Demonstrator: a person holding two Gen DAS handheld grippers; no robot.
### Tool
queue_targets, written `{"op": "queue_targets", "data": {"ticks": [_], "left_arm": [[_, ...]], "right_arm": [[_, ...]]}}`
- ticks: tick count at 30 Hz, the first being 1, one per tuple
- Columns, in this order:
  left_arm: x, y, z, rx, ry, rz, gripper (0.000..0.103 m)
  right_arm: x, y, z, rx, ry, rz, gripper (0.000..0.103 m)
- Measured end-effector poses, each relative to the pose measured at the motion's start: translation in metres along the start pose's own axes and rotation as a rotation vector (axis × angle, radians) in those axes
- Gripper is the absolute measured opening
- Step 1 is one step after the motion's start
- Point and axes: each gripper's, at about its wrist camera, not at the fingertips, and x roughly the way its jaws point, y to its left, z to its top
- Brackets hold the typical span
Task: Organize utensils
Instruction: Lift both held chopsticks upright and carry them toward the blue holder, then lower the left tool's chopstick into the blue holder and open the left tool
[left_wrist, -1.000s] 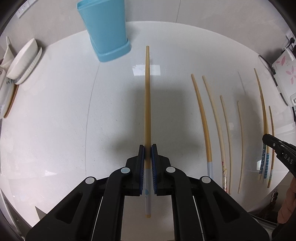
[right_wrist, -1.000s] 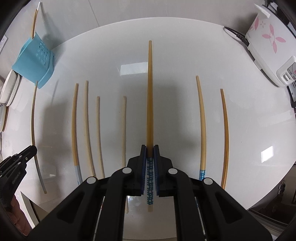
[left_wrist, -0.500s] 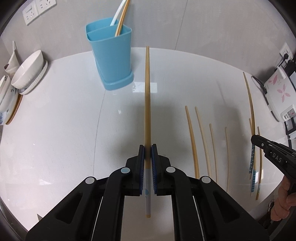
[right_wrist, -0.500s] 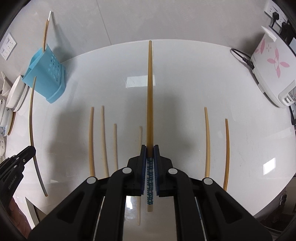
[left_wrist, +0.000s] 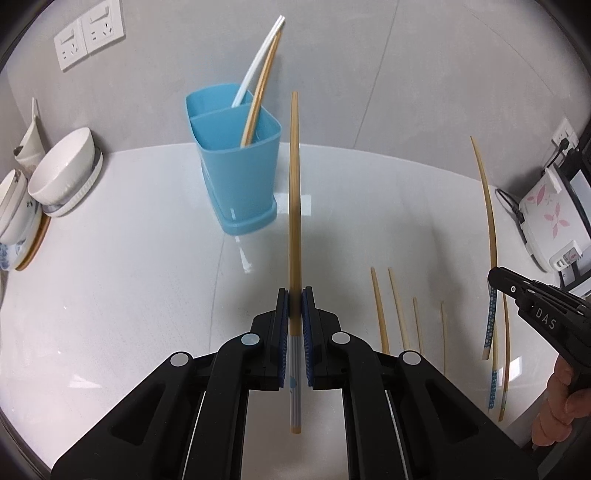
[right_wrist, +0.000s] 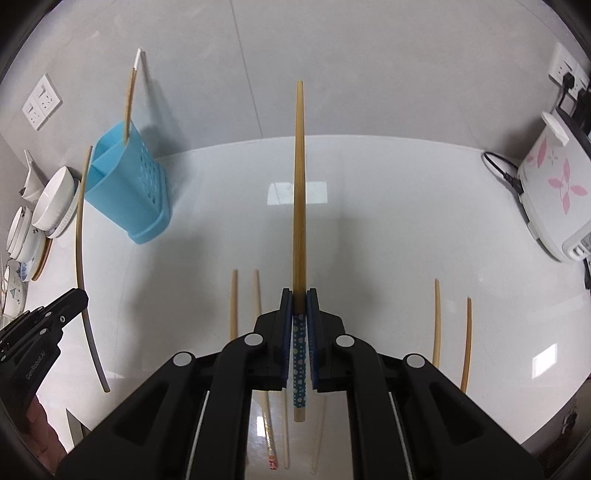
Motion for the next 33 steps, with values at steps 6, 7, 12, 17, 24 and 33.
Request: {"op": "queue_targets", "data": {"ticks": [6, 7, 12, 17, 24, 33], "left_arm": [[-0.005, 0.014, 0.019, 0.0, -0.048, -0.001, 0.007], [-0.005, 0.015, 0.022, 0.0, -0.053, -0.002, 0.007], [-0.005, 0.028, 0.04, 0.005, -0.091, -0.011, 0.007], [-0.004, 0.039, 0.056, 0.017, -0.119, -0.021, 0.007], [-0.006, 0.051, 0.076, 0.056, -0.165, -0.041, 0.007], [-0.017, 0.067, 0.108, 0.044, -0.24, -0.081, 0.007]], "right_arm": [[-0.008, 0.025, 0.016, -0.024, -0.053, 0.009, 0.007], [-0.009, 0.029, 0.018, -0.025, -0.06, 0.013, 0.007], [-0.014, 0.048, 0.029, -0.018, -0.109, 0.026, 0.007], [-0.017, 0.065, 0.039, 0.0, -0.151, 0.043, 0.007], [-0.021, 0.09, 0.051, 0.019, -0.208, 0.072, 0.007], [-0.032, 0.107, 0.072, 0.024, -0.295, 0.106, 0.007]]}}
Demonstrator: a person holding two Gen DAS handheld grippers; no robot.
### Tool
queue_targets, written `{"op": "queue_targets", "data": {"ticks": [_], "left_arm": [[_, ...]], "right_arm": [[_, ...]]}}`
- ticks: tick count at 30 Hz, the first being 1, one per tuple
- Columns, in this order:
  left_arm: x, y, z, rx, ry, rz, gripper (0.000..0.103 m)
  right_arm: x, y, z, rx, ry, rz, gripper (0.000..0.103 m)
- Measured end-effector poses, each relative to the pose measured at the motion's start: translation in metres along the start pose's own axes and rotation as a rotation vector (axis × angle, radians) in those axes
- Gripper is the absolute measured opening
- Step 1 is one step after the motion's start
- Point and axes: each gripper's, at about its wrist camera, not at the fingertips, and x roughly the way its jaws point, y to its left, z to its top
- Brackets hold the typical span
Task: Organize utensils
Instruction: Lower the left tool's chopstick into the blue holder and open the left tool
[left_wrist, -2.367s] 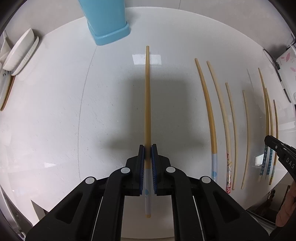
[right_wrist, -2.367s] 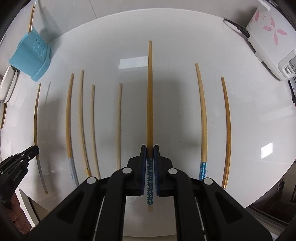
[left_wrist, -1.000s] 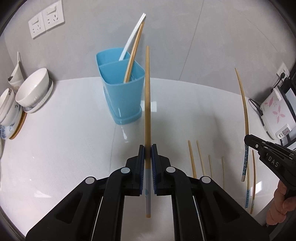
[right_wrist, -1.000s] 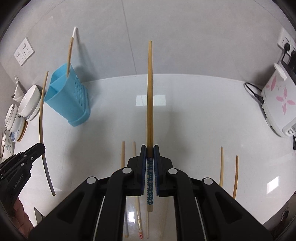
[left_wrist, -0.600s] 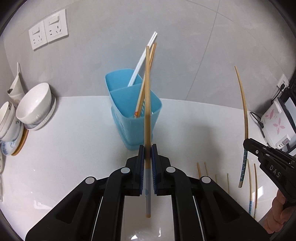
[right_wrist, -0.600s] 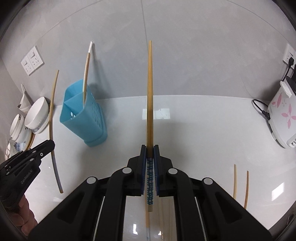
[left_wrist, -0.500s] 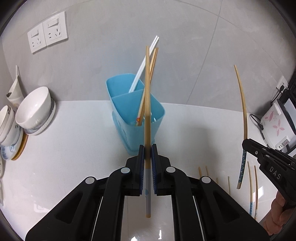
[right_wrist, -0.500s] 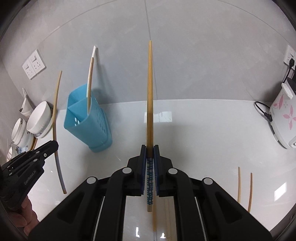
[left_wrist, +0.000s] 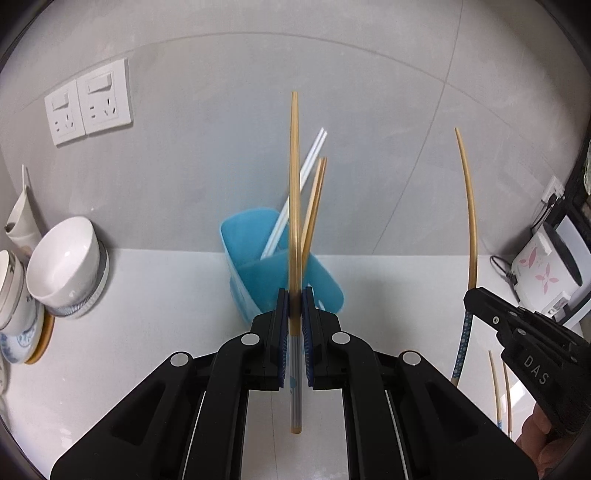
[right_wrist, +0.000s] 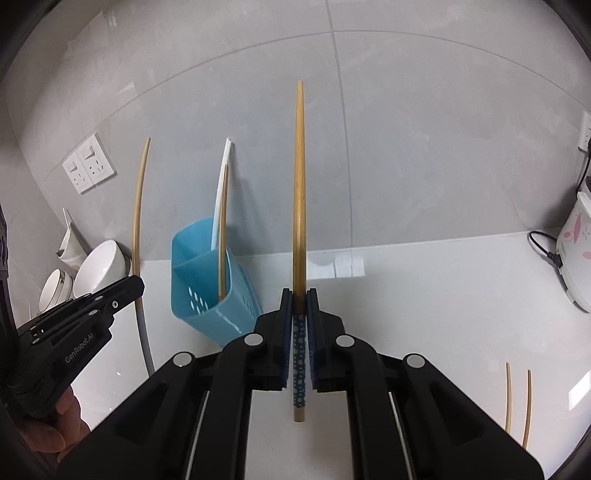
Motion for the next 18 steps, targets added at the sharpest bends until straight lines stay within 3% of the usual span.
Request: {"op": "queue_targets", "data": {"ticks": [18], "left_arm": [[0.016, 0.008, 0.029, -0.016, -0.192, -0.112, 0.007]], "right_arm": [[0.026, 0.007, 0.034, 0.016, -0.031, 0.033, 0.007]]}}
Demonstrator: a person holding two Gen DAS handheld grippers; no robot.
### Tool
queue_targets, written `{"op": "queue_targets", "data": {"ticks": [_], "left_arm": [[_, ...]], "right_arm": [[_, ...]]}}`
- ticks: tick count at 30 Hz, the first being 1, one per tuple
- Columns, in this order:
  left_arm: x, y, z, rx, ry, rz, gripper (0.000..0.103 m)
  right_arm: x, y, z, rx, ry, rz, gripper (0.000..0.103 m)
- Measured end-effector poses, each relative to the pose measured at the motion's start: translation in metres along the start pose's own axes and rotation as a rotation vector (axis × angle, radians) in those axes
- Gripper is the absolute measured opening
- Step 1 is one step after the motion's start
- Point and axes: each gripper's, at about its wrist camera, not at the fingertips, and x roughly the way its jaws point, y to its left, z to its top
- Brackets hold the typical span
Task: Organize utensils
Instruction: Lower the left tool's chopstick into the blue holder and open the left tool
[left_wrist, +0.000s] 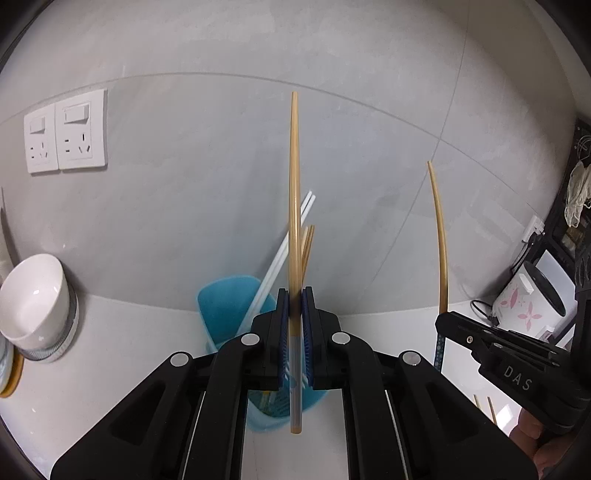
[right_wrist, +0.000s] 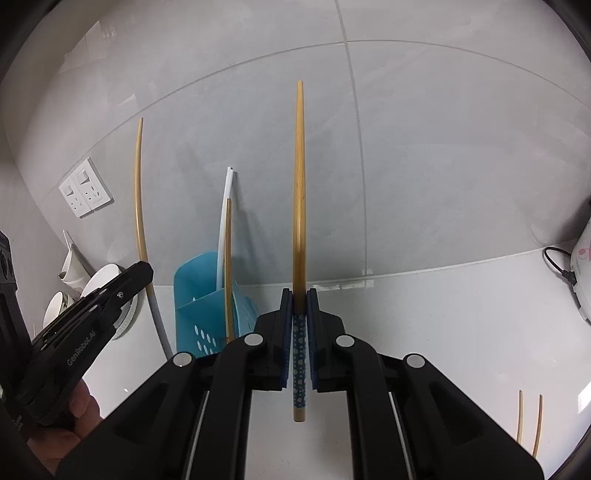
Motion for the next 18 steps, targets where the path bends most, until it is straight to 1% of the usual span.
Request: {"op": "queue_targets", "data": {"ticks": [6, 8, 16, 17, 18], "left_arm": [[0.007, 0.001, -0.004, 0.03, -0.106, -0.003, 0.007], [0.011, 0.0, -0.005, 0.038, -0.129, 0.0, 0.007], [0.027, -0.001, -0.01, 0.05, -0.169, 0.012, 0.007], [0.03, -0.001, -0.011, 0.057, -0.219, 0.028, 0.007], [0.033, -0.001, -0.013, 0.059, -0.215, 0.03, 0.007]], "right_arm": [[0.008, 0.0, 0.003, 0.007, -0.005, 0.017, 0.007], [0.011, 0.001, 0.004, 0.008, -0.003, 0.019, 0.007], [0.02, -0.001, 0.001, 0.012, 0.012, 0.012, 0.007], [0.022, -0.001, 0.001, 0.011, 0.015, 0.011, 0.007], [0.023, -0.001, 0.0, 0.012, 0.017, 0.011, 0.007]]}}
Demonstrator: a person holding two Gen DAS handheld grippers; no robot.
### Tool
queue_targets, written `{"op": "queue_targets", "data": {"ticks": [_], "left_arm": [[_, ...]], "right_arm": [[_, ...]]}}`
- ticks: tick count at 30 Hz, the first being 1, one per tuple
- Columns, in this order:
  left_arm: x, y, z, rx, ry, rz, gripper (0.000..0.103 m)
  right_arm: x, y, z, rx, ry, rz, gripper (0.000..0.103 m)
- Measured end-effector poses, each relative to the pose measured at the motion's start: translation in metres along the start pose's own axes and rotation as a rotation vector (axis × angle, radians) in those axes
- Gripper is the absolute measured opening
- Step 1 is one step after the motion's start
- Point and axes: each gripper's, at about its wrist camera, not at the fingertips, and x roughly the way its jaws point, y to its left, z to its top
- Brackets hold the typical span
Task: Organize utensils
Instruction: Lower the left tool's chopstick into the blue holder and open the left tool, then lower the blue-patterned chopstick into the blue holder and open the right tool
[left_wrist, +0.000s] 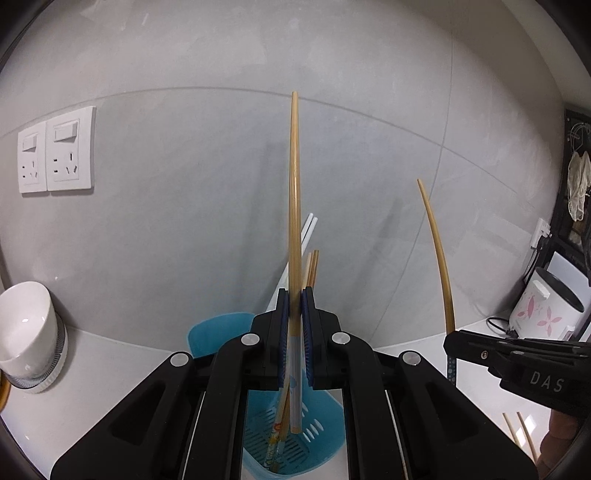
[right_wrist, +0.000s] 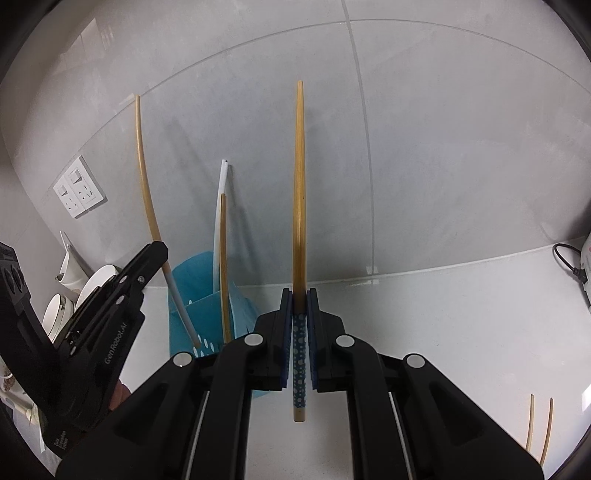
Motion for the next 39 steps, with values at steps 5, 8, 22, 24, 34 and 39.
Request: {"op": "queue_targets", "data": {"ticks": [5, 8, 22, 24, 34, 39], "left_arm": [[0.007, 0.002, -0.011, 0.005, 0.027, 0.005, 0.007], [0.011, 0.001, -0.016, 0.009, 0.05, 0.004, 0.007], [0.022, -0.002, -0.02, 0.032, 0.114, 0.009, 0.008], [0.021, -0.001, -0.017, 0.035, 0.127, 0.008, 0.009], [0.003, 0.004, -0.013, 0.048, 0.21, 0.075, 0.055], [-0.012, 0.009, -0.01, 0.015, 0.269, 0.099, 0.081]], "right_arm": [[0.005, -0.001, -0.002, 0.005, 0.011, -0.004, 0.007], [0.008, -0.002, -0.003, 0.008, 0.019, -0.008, 0.007], [0.008, -0.001, -0.004, 0.01, 0.022, -0.012, 0.007], [0.007, 0.0, -0.004, 0.007, 0.022, -0.011, 0.007], [0.004, 0.005, -0.005, 0.0, 0.016, 0.002, 0.007], [0.0, 0.006, -0.005, 0.006, 0.003, 0.02, 0.007]]}}
